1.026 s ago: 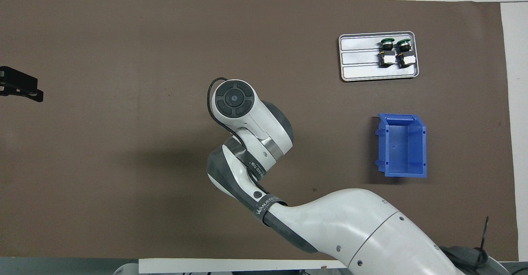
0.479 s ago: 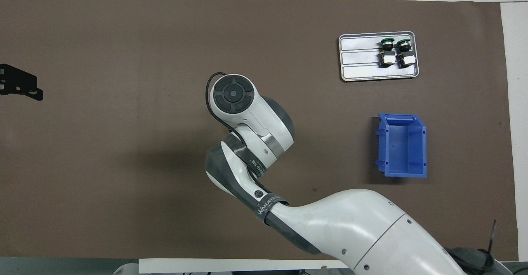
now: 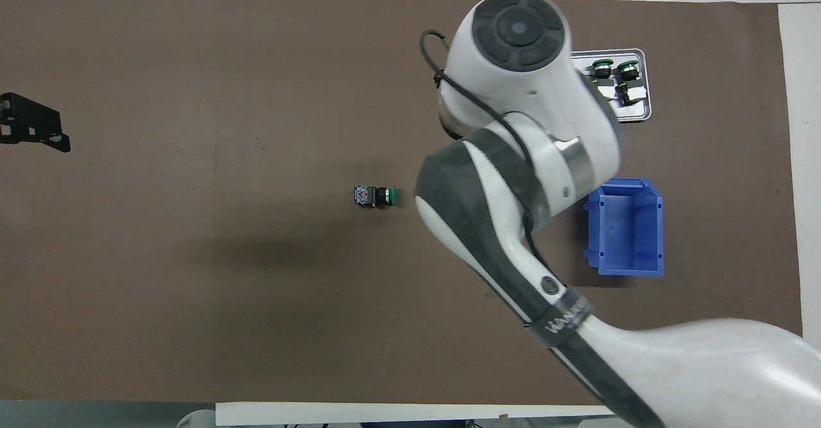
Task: Place and press button with both arms
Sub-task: 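Carry the green button with the right gripper and set it mid-table, then withdraw the right gripper while the left gripper moves toward the button, then move the closed left gripper above the green button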
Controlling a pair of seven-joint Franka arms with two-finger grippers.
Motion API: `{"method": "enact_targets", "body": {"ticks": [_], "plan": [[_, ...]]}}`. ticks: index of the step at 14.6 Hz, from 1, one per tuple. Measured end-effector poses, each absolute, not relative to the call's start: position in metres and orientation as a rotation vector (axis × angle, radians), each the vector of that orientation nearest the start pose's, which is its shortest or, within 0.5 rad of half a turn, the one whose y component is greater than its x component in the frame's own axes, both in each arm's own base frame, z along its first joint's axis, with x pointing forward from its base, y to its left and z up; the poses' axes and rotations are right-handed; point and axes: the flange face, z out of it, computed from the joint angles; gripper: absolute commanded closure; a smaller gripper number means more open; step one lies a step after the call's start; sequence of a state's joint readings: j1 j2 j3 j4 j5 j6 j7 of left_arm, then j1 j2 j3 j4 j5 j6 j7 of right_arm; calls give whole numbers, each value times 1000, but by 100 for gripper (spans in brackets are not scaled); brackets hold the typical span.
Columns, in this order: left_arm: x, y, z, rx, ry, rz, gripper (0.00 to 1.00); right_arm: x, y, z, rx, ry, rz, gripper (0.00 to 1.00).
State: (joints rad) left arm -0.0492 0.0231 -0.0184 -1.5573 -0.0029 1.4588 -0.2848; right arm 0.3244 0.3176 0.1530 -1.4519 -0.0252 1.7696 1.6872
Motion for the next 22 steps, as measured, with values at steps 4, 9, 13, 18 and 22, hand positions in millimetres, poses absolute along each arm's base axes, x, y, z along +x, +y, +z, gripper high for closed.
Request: {"method": "enact_targets", "body": {"ticks": [4, 9, 13, 18, 22], "plan": [[545, -67, 609, -3052, -480, 174, 0, 586, 207, 561, -2781, 1498, 39, 0], [538, -103, 601, -2999, -658, 178, 0, 568, 103, 621, -2980, 1085, 43, 0], [527, -140, 588, -2944, -793, 183, 0, 554, 45, 631, -3117, 657, 162, 0], [514, -199, 559, -2842, -1092, 125, 0, 552, 37, 618, -3164, 197, 214, 0], [505, -244, 532, -2786, -1293, 79, 0, 554, 5, 617, -3158, 77, 204, 0]]}}
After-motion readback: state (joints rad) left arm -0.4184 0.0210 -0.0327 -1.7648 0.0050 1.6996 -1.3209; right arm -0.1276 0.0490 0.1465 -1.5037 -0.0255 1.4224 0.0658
